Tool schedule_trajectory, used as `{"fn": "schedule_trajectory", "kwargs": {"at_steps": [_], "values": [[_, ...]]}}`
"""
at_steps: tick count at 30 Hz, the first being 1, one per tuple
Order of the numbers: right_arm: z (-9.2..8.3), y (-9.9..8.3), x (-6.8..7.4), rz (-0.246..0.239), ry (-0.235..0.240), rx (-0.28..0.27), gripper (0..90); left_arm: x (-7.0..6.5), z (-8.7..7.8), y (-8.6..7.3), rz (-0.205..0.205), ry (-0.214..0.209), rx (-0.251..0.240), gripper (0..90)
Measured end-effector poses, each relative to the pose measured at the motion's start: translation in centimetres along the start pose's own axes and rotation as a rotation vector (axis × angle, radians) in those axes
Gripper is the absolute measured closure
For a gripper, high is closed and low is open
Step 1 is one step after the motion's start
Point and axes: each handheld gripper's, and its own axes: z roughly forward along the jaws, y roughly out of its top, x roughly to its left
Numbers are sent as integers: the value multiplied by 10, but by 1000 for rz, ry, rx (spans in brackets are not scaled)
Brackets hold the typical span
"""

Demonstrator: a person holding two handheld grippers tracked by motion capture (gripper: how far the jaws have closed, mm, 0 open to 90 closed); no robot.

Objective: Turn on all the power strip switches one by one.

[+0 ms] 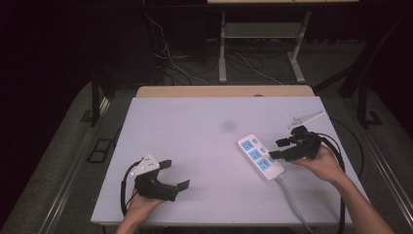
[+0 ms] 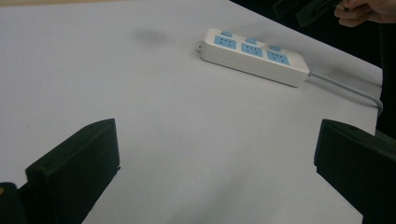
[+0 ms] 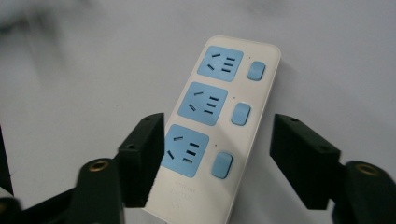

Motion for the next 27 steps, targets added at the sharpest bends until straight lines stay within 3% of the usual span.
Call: {"fn": "schedule_trajectory", "kwargs": {"at_steps": [10,16,18,23,27], "values": [[9,0,-2,1,1,27,466,0,0,0,1,0,1,0],[13,0,-2,-9,8,48,656,0,1,0,3,-1,4,0],[15,0,-3,-5,-1,57,770,0,1,0,3,-2,4,0],[18,0,-3,-10,5,78,883,0,1,0,3,-3,5,0],[21,0,-3,-18,16,97,897,-1,1,0,4,-3,5,0]]}}
